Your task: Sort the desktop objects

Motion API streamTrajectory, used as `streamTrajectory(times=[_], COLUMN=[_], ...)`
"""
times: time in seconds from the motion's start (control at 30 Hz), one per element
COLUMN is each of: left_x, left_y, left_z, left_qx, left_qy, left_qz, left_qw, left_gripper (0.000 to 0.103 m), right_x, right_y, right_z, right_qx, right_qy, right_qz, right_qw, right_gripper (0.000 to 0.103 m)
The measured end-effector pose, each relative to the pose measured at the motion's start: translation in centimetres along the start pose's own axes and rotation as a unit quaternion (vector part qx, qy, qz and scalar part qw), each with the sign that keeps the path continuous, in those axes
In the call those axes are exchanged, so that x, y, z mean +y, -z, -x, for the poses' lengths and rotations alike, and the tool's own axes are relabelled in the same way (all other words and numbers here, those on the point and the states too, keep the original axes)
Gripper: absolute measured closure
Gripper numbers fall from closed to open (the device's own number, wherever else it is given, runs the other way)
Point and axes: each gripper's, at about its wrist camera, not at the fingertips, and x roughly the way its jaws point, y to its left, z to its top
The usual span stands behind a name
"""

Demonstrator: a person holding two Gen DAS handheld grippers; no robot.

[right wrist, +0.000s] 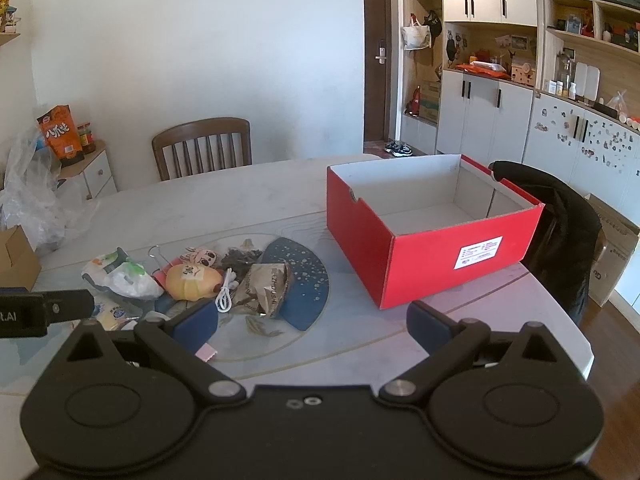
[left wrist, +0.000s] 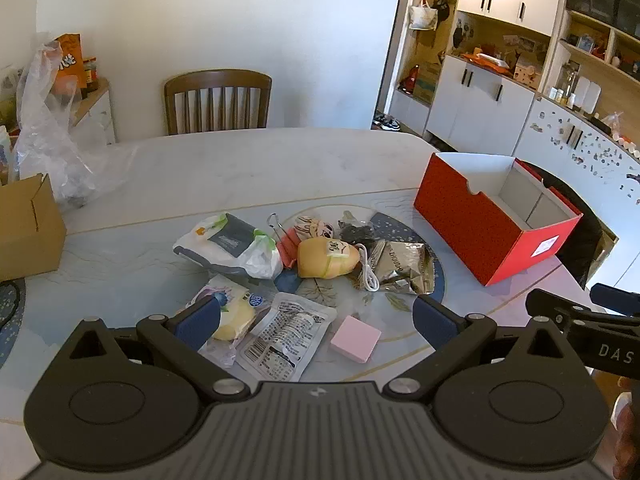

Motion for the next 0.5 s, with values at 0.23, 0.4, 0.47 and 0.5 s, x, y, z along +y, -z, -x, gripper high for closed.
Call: streamTrajectory(times=[0.23, 0.4, 0.47, 0.5], left_x=[0.4, 0.8, 0.8, 0.9], left_y=[-0.1, -0.2, -0.3, -0.3], left_z=[0.3, 0.1, -0.1, -0.1], left_qx=[-0.013, -0.004, 0.0, 0.0], left_qy=[0.001, -0.004, -0.001, 0.0], left_qz=[0.002, 0.0, -0.005, -0.008], left_qw=[0.9999, 1.0, 1.0, 1.0], left_gripper=[0.0, 0.0, 0.0, 0.0], right_x=[0.5, 1.0, 1.2, 1.4], right_y=[0.0, 0.0, 0.0, 0.0], right_z=[-0.1, -0.3, -0.4, -0.4], right_qx=[0.001, 0.0, -0.001, -0.002], right_qy=[0.0, -0.001, 0.0, 0.001], right_qz=[0.003, 0.005, 0.006, 0.006], right_qw=[1.0, 1.0, 1.0, 1.0], right_gripper=[0.002, 0.002, 0.002, 0.002])
